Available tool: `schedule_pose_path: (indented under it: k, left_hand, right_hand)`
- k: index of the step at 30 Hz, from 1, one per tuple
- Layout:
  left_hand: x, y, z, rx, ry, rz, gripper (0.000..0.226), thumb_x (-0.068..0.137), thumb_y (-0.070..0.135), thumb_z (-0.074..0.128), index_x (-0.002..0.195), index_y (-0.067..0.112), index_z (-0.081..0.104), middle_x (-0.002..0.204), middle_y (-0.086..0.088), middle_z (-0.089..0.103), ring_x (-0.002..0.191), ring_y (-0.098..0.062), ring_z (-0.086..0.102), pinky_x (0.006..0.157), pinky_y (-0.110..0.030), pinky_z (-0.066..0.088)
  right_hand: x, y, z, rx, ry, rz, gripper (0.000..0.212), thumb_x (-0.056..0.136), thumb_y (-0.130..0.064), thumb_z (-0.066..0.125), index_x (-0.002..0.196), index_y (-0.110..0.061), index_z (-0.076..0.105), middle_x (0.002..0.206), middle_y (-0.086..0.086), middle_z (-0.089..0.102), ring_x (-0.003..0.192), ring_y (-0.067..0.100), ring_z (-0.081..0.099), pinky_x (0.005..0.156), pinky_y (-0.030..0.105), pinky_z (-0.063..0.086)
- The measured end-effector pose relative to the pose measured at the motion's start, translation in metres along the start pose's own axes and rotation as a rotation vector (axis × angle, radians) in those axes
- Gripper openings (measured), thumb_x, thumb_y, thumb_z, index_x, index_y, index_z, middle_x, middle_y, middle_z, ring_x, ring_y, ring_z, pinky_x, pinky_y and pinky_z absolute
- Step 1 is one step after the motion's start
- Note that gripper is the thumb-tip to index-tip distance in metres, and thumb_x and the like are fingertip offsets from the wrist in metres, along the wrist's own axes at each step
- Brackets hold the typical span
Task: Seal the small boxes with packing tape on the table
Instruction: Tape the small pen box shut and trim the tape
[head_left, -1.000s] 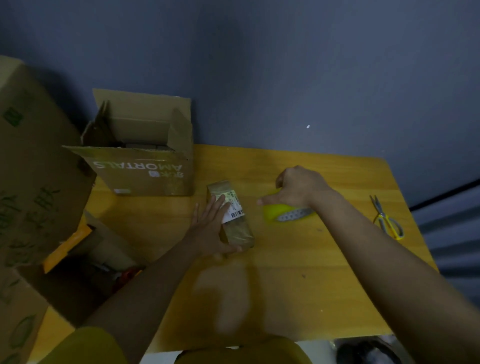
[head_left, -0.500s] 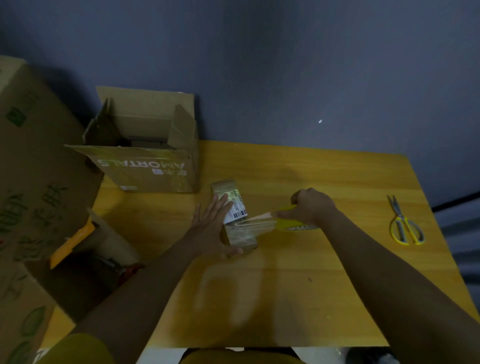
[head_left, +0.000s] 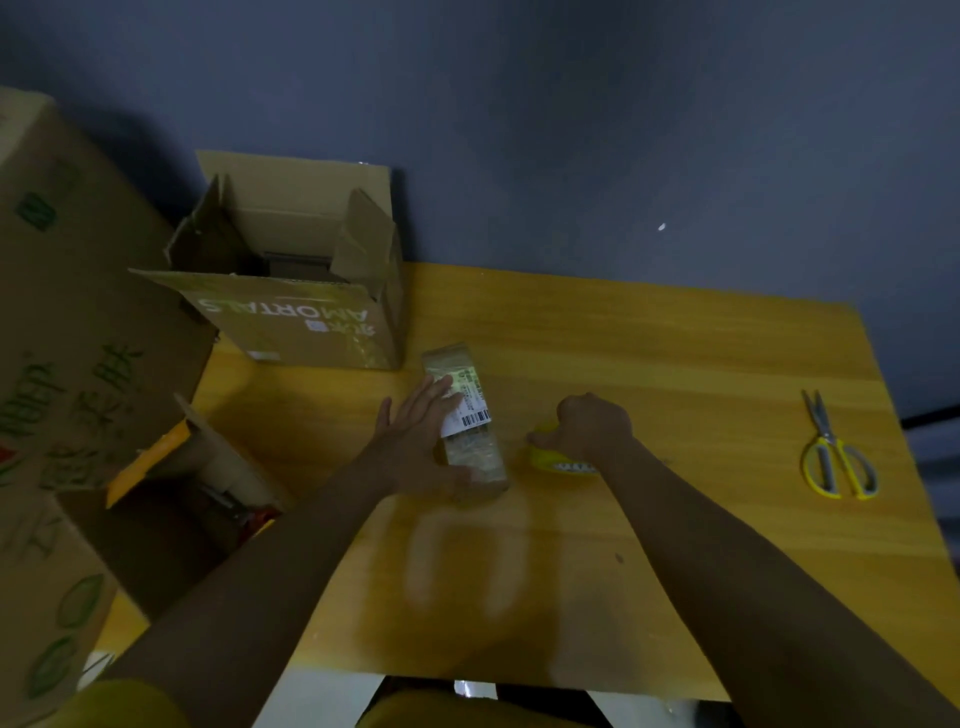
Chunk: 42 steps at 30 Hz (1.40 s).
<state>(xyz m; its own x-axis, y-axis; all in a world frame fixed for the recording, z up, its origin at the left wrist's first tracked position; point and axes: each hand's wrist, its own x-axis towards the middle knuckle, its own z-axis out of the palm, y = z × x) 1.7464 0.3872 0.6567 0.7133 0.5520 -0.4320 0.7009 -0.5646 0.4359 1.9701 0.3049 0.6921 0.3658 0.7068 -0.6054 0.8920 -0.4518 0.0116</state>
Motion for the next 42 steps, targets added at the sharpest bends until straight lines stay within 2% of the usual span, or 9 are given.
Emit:
schedule_pose_path:
  k: [3,7,16,21,25,33,36,39,42]
  left_hand:
    - [0.007,0.028,-0.002,-0.025,0.2,-0.185,0.083,0.082,0.077,0.038,0.142,0.02,0.033,0.154,0.002,0.017,0.144,-0.019,0.009,0.115,-0.055,0.011]
    - [0.022,0.066,-0.003,0.058,0.335,-0.428,0.09,0.081,0.075,0.044,0.139,0.008,0.029,0.141,-0.009,0.029,0.132,-0.028,0.025,0.098,-0.046,0.043]
    - [0.0,0.032,-0.006,-0.345,0.318,-0.658,0.078,0.077,0.051,0.071,0.132,0.018,0.027,0.136,-0.015,0.023,0.125,-0.041,0.031,0.099,-0.046,0.037]
    - [-0.014,0.015,0.011,-0.604,0.325,-0.586,0.078,0.078,0.035,0.076,0.135,0.018,0.027,0.135,-0.015,0.028,0.12,-0.035,0.042,0.095,-0.037,0.041]
    - [-0.012,0.007,0.026,-0.79,0.31,-0.434,0.091,0.068,0.045,0.08,0.138,0.019,0.028,0.14,-0.013,0.032,0.13,-0.031,0.038,0.1,-0.046,0.045]
    - [-0.007,-0.007,0.033,-0.204,0.361,-0.07,0.033,0.095,0.016,0.055,0.127,0.013,0.06,0.152,-0.017,0.029,0.136,-0.037,0.026,0.105,-0.044,0.034]
    - [-0.005,-0.023,0.036,-0.199,0.222,-0.064,0.045,0.095,0.012,0.055,0.139,0.014,0.048,0.159,-0.013,0.014,0.145,-0.033,0.018,0.113,-0.045,0.028]
    - [-0.005,-0.026,0.034,-0.008,-0.01,-0.081,0.066,0.098,0.029,0.049,0.154,0.025,0.014,0.16,-0.004,-0.016,0.146,-0.023,-0.019,0.118,-0.048,0.0]
    - [-0.006,-0.023,0.028,0.096,-0.216,-0.077,0.102,0.086,0.048,0.063,0.152,0.026,-0.013,0.154,0.003,-0.034,0.14,-0.019,-0.034,0.115,-0.049,-0.014]
  right_hand:
    - [-0.007,-0.003,0.009,-0.014,0.087,-0.008,0.065,0.085,-0.071,0.048,0.108,-0.011,0.063,0.105,0.007,0.063,0.095,0.026,0.063,0.071,0.034,0.048]
    - [-0.015,-0.012,0.015,-0.057,0.108,-0.05,0.061,0.089,-0.067,0.044,0.11,-0.013,0.061,0.103,0.006,0.064,0.094,0.025,0.064,0.07,0.032,0.047]
    - [-0.037,-0.002,0.018,0.204,0.164,-0.153,0.068,0.085,-0.071,0.048,0.117,-0.013,0.064,0.087,0.008,0.064,0.081,0.025,0.062,0.065,0.032,0.049]
    - [-0.051,-0.009,0.01,0.138,0.19,-0.218,0.066,0.082,-0.075,0.048,0.104,-0.015,0.064,0.067,-0.001,0.047,0.072,0.021,0.051,0.062,0.031,0.042]
    - [-0.052,-0.015,0.003,0.05,0.182,-0.258,0.067,0.082,-0.077,0.045,0.101,-0.015,0.064,0.082,0.006,0.064,0.085,0.024,0.062,0.068,0.035,0.053]
    - [-0.049,-0.043,-0.006,0.01,0.114,-0.302,0.063,0.084,-0.071,0.05,0.11,-0.017,0.069,0.068,0.002,0.051,0.06,0.018,0.05,0.056,0.033,0.045]
    - [-0.044,-0.046,-0.012,0.219,0.068,-0.31,0.076,0.076,-0.076,0.056,0.104,-0.006,0.07,0.088,0.015,0.065,0.081,0.03,0.063,0.068,0.042,0.051]
    - [-0.047,-0.043,-0.008,0.485,0.019,-0.325,0.063,0.077,-0.069,0.062,0.07,-0.006,0.058,0.066,0.005,0.046,0.062,0.026,0.049,0.061,0.038,0.034]
    - [-0.051,-0.034,0.0,0.811,-0.136,-0.246,0.058,0.071,-0.068,0.066,0.098,-0.017,0.07,0.091,-0.003,0.057,0.083,0.013,0.052,0.075,0.031,0.037]
